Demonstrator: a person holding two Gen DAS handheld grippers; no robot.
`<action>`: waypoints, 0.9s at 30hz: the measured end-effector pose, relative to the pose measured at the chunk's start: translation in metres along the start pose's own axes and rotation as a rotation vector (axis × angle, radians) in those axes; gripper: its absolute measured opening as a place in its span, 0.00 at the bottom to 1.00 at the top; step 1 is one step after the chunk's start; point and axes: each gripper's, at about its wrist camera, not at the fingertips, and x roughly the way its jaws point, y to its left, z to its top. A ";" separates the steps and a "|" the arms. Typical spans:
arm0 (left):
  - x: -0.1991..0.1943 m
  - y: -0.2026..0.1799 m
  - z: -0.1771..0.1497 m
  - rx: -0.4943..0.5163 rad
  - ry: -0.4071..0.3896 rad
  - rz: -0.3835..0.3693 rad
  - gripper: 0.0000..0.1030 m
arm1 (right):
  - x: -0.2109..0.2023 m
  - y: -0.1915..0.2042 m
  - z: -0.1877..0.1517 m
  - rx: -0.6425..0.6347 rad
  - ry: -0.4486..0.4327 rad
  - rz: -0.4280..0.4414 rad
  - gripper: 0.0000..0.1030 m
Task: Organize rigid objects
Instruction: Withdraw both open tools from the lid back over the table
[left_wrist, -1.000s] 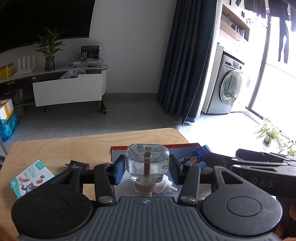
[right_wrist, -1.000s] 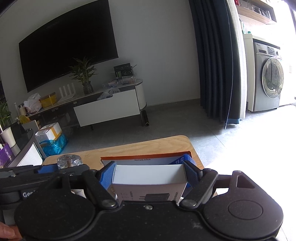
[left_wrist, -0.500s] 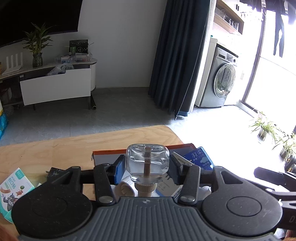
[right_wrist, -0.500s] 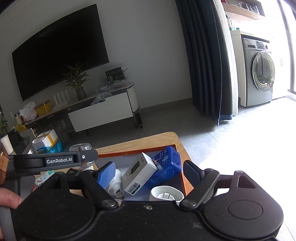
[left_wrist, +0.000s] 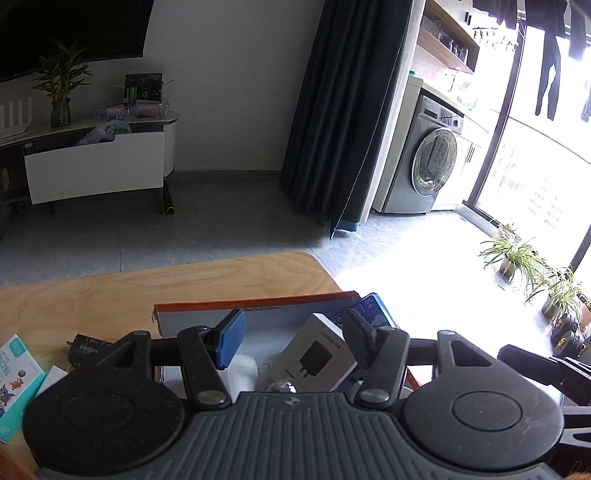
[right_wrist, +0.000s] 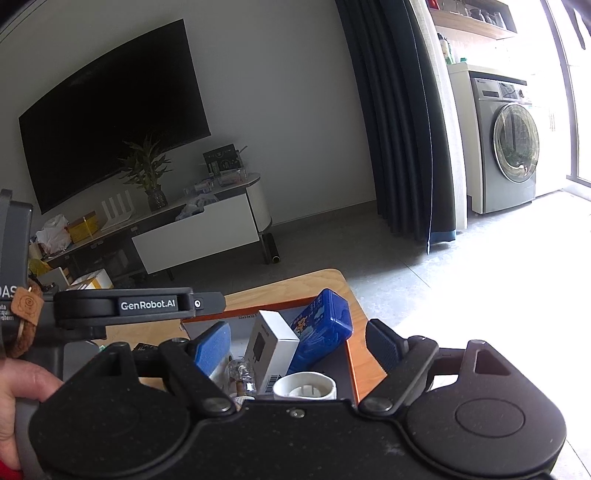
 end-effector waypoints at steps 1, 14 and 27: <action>-0.002 0.001 0.000 0.000 0.001 0.010 0.58 | -0.001 0.002 0.000 -0.003 0.000 0.002 0.93; -0.042 0.022 -0.008 -0.028 0.033 0.178 0.87 | -0.003 0.046 -0.003 -0.076 0.031 0.069 0.94; -0.078 0.056 -0.028 -0.061 0.042 0.279 0.98 | 0.002 0.094 -0.011 -0.152 0.090 0.140 0.96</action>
